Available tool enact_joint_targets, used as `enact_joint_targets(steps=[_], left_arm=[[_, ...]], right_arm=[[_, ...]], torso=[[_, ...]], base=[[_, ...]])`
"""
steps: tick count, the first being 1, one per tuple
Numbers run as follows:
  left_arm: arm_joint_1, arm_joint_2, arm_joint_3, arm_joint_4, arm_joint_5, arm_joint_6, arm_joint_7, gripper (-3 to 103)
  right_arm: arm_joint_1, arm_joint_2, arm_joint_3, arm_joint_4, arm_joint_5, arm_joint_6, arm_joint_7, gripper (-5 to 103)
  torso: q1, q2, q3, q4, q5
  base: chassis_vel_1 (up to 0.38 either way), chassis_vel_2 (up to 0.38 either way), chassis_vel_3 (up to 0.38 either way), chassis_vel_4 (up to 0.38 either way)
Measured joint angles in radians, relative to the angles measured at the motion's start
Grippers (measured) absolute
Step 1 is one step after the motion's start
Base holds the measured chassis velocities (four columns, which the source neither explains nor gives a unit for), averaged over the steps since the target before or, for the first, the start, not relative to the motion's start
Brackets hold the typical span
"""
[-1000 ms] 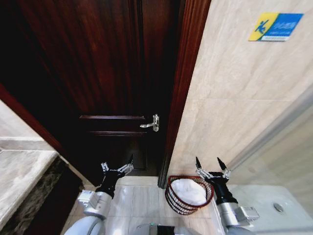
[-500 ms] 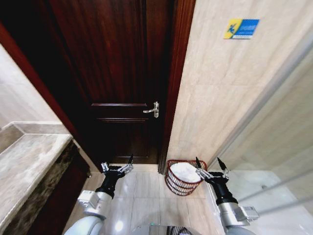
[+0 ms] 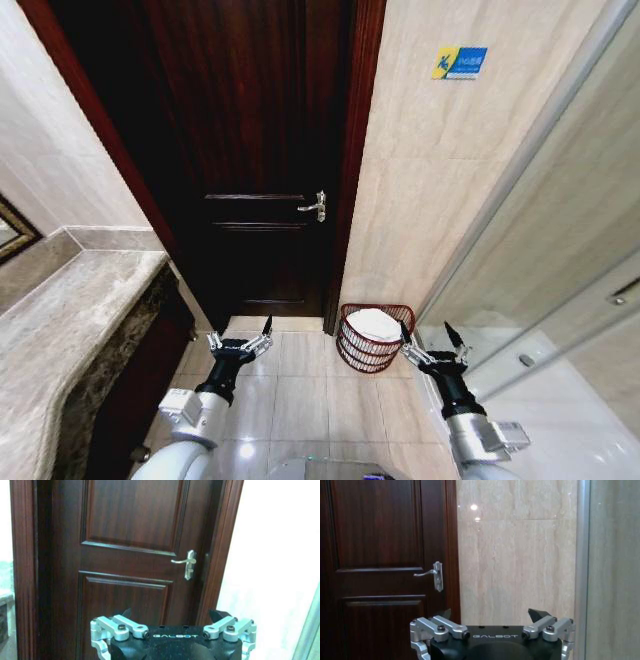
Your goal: Discard the used towel into the hamper.
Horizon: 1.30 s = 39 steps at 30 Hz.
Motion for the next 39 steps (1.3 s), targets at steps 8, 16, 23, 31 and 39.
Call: enact_joint_targets(steps=[8,16,23,31,39], left_arm=[[0.000,0.000,0.000,0.000,0.000,0.000,0.000,100],[0.000,0.000,0.000,0.000,0.000,0.000,0.000,100],[0.000,0.000,0.000,0.000,0.000,0.000,0.000,100],[0.000,0.000,0.000,0.000,0.000,0.000,0.000,100],[0.000,0.000,0.000,0.000,0.000,0.000,0.000,100]], right_arm=[[0.000,0.000,0.000,0.000,0.000,0.000,0.000,100],[0.000,0.000,0.000,0.000,0.000,0.000,0.000,100],[0.000,0.000,0.000,0.000,0.000,0.000,0.000,100],[0.000,0.000,0.000,0.000,0.000,0.000,0.000,100],[0.000,0.000,0.000,0.000,0.000,0.000,0.000,100]], torso=[[0.000,0.000,0.000,0.0001,0.0002],[0.000,0.000,0.000,0.0001,0.0003],[0.000,0.000,0.000,0.0000,-0.0001],[0.000,0.000,0.000,0.0000,0.0000],[0.000,0.000,0.000,0.0000,0.0001]], base=[[0.073,-0.077,-0.070,0.082],[0.137,-0.153,-0.143,0.151],[0.127,-0.119,-0.116,0.122],[0.088,-0.113,-0.094,0.109],[0.036,-0.115,-0.033,0.117]])
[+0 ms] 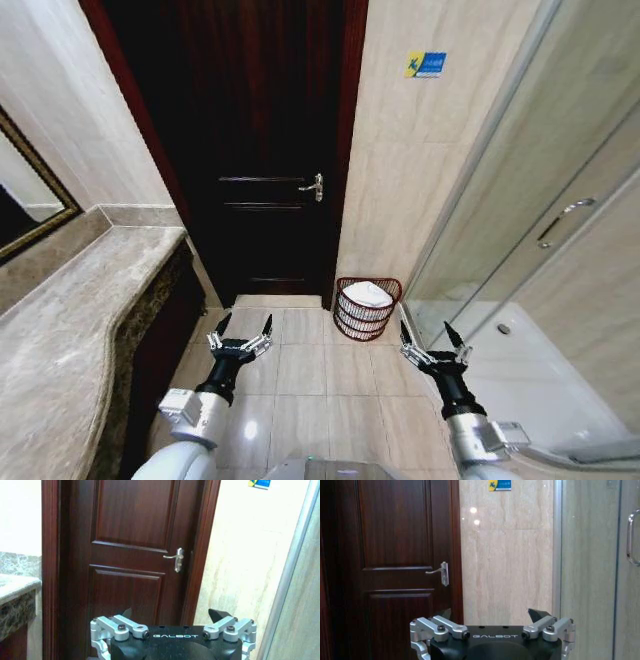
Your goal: Discard the used towel into the hamper.
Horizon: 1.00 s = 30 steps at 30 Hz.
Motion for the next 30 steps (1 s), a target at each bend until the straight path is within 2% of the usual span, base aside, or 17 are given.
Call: enact_joint_targets(steps=[16,30], left_arm=[[0.000,0.000,0.000,0.000,0.000,0.000,0.000,100],[0.000,0.000,0.000,0.000,0.000,0.000,0.000,100]], right_arm=[[0.000,0.000,0.000,0.000,0.000,0.000,0.000,100],[0.000,0.000,0.000,0.000,0.000,0.000,0.000,100]], torso=[[0.001,0.000,0.000,0.0000,-0.0001],[0.000,0.000,0.000,0.0000,0.0002]], base=[[0.014,-0.011,-0.012,0.006],[0.152,-0.162,-0.155,0.153]])
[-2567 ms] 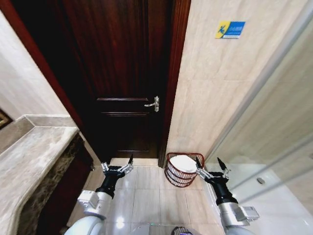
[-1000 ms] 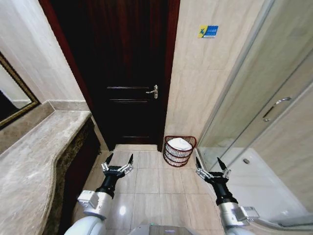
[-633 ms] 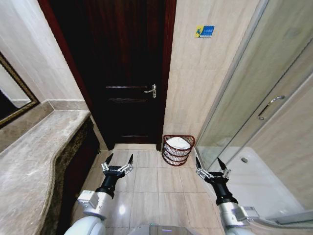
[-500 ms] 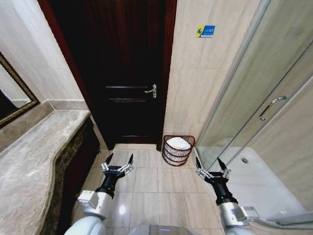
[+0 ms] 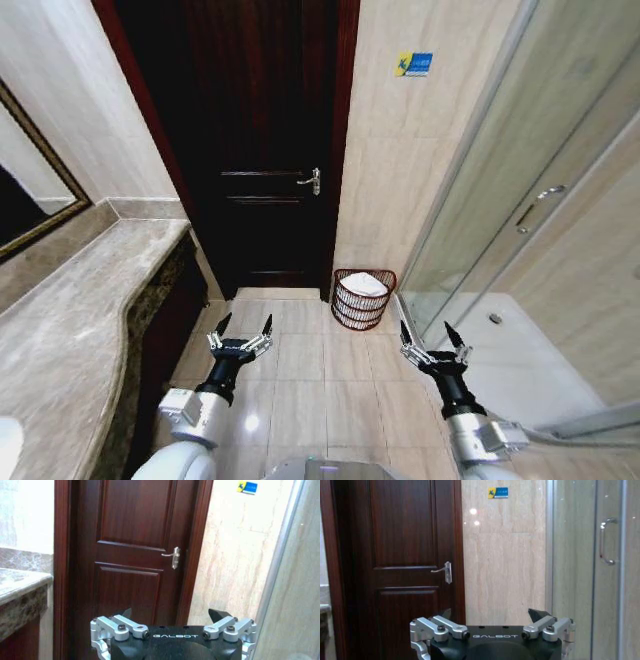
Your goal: Discard the used towel into the hamper.
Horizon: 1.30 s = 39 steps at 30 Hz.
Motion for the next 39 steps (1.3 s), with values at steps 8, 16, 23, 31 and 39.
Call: enact_joint_targets(steps=[8,16,23,31,39], left_arm=[[0.000,0.000,0.000,0.000,0.000,0.000,0.000,100],[0.000,0.000,0.000,0.000,0.000,0.000,0.000,100],[0.000,0.000,0.000,0.000,0.000,0.000,0.000,100],[0.000,0.000,0.000,0.000,0.000,0.000,0.000,100],[0.000,0.000,0.000,0.000,0.000,0.000,0.000,100]], right_arm=[[0.000,0.000,0.000,0.000,0.000,0.000,0.000,100],[0.000,0.000,0.000,0.000,0.000,0.000,0.000,100],[0.000,0.000,0.000,0.000,0.000,0.000,0.000,100],[0.000,0.000,0.000,0.000,0.000,0.000,0.000,100],[0.000,0.000,0.000,0.000,0.000,0.000,0.000,100]], torso=[[0.000,0.000,0.000,-0.0001,-0.0002],[0.001,0.000,0.000,0.0000,-0.0003],[0.000,0.000,0.000,0.0000,-0.0001],[0.001,0.000,0.000,0.0000,-0.0003],[0.000,0.000,0.000,-0.0003,-0.0006]], base=[[0.101,-0.161,-0.103,0.159],[0.000,-0.089,0.001,0.087],[0.017,-0.107,-0.016,0.118],[0.015,-0.038,-0.023,0.038],[0.126,-0.029,-0.122,0.022]])
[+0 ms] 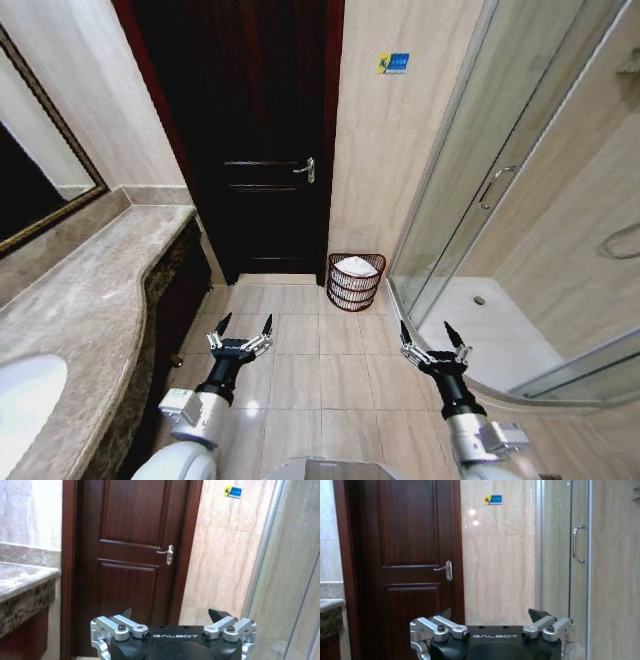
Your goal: Discard the used towel into the hamper.
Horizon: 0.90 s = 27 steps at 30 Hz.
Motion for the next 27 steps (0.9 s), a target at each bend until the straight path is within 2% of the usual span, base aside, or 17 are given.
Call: enact_joint_targets(steps=[6,17,27], left_arm=[[0.000,0.000,0.000,0.000,0.000,0.000,0.000,100],[0.000,0.000,0.000,0.000,0.000,0.000,0.000,100],[0.000,0.000,0.000,0.000,0.000,0.000,0.000,100]], right_arm=[[0.000,0.000,0.000,0.000,0.000,0.000,0.000,100],[0.000,0.000,0.000,0.000,0.000,0.000,0.000,100],[0.000,0.000,0.000,0.000,0.000,0.000,0.000,100]], torso=[[0.000,0.000,0.000,0.0003,0.0002],[0.001,0.000,0.000,0.0003,0.0004],[0.001,0.000,0.000,0.0003,0.0001]], base=[[0.111,-0.021,-0.093,0.026],[-0.028,0.004,0.029,-0.002],[0.096,-0.082,-0.104,0.083]])
